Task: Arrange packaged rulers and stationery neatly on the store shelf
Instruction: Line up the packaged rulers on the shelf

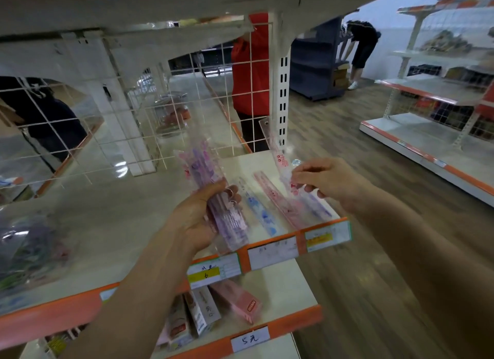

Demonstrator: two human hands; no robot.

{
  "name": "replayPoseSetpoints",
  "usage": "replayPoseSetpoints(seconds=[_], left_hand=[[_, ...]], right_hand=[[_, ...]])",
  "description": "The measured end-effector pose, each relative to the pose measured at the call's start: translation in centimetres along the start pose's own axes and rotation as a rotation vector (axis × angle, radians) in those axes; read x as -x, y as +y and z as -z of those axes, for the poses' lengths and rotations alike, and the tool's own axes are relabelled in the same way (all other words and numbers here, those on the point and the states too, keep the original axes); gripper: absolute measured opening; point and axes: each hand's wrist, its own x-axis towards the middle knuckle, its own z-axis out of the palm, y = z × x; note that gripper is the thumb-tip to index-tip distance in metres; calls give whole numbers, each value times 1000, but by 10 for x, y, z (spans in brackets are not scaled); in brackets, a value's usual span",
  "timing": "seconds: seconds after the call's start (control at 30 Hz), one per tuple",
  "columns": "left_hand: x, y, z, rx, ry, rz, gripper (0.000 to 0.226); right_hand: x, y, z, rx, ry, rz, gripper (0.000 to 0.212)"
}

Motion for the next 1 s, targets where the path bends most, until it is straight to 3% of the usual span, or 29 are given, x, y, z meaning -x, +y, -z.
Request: replayPoseSetpoints(seconds=[0.53, 0.73, 0.83, 0.9, 1.0], left_hand=[[3, 0, -7, -11, -17, 80, 16], [5, 3, -6, -21, 13, 96, 14], [9, 5, -6, -19, 12, 99, 11], [9, 3, -7, -29, 9, 92, 12], [8, -2, -12, -85, 3, 74, 17]], right_hand=[[-18, 26, -12, 398, -47, -86, 13], [-23, 30, -15, 576, -67, -48, 23], [-16, 22, -18, 677, -2, 86, 17], [-6, 9, -27, 552, 2, 190, 15], [8, -8, -47, 276, -110, 190, 22]])
